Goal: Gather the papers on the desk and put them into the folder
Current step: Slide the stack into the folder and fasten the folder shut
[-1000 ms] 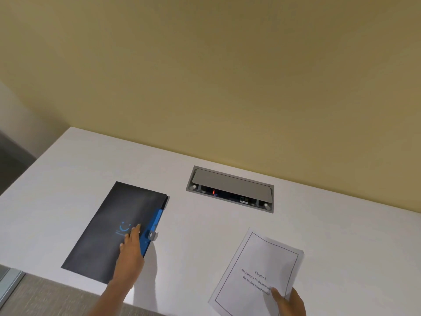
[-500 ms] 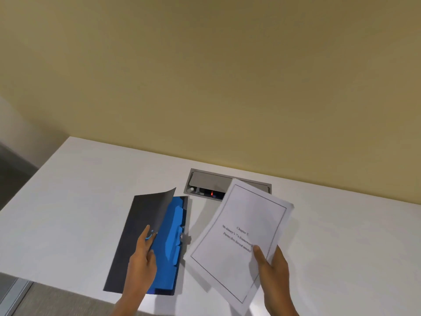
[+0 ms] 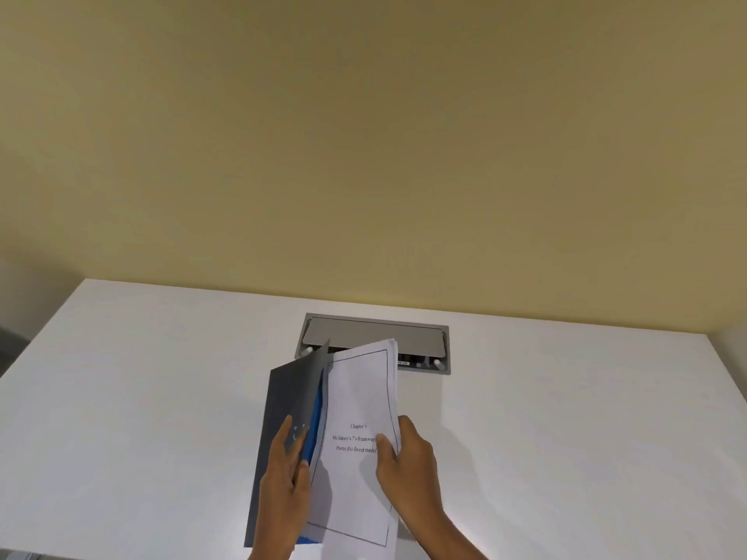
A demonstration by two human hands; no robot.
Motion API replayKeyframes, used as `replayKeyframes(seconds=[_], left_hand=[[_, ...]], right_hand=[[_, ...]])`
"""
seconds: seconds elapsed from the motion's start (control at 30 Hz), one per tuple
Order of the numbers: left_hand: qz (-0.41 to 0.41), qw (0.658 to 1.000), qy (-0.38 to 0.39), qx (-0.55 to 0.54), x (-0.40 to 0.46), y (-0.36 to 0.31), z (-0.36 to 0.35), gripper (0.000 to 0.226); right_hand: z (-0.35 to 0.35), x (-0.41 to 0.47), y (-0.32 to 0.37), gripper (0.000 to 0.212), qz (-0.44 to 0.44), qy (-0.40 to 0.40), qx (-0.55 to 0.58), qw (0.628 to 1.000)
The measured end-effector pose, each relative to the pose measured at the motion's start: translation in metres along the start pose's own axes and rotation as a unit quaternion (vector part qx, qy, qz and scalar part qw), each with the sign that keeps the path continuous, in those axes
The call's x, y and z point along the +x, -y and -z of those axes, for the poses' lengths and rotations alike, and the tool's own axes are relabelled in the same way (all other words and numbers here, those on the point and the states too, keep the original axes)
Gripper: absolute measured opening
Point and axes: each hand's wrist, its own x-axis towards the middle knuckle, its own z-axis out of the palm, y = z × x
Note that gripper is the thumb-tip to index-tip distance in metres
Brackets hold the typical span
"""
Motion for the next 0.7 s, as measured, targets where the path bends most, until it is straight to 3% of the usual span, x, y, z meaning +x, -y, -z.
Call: replayKeyframes(seconds=[0.1, 0.2, 0.3, 0.43, 0.53, 0.6, 0.7], left_hand=[[-0.005, 1.000, 0.008, -0.009, -0.001, -0.008, -0.007, 0.054], [-0.041, 0.994, 0.022, -0.096, -0.001, -0.015, -0.012, 0.055], [-0.070, 0.986, 0.009, -0.150, -0.004, -0.027, -0.013, 0.078], [-0.049, 0.990, 0.002, -0.130, -0.001, -0.015, -0.025, 0.059], [-0.040, 0.993, -0.014, -0.110, 0.000, -0.015, -0.026, 0.081], [-0.012, 0.993, -0.001, -0.114, -0.004, -0.017, -0.026, 0.068], [-0.010, 0.992, -0.003, -0.123, -0.005, -0.015, -0.029, 0.055]], right_hand=[[0.000, 0.010, 0.002, 0.022, -0.007, 0.015, -0.029, 0.999], [-0.005, 0.021, 0.006, 0.031, -0.021, 0.024, -0.043, 0.999], [-0.015, 0.030, 0.010, 0.033, -0.025, 0.026, -0.048, 0.998], [-0.034, 0.037, 0.017, 0.035, -0.027, 0.046, -0.059, 0.997], [-0.045, 0.038, 0.019, 0.033, -0.041, 0.111, -0.081, 0.990], [-0.047, 0.037, 0.018, 0.018, -0.049, 0.146, -0.074, 0.985], [-0.048, 0.037, 0.011, 0.018, -0.042, 0.148, -0.086, 0.984]])
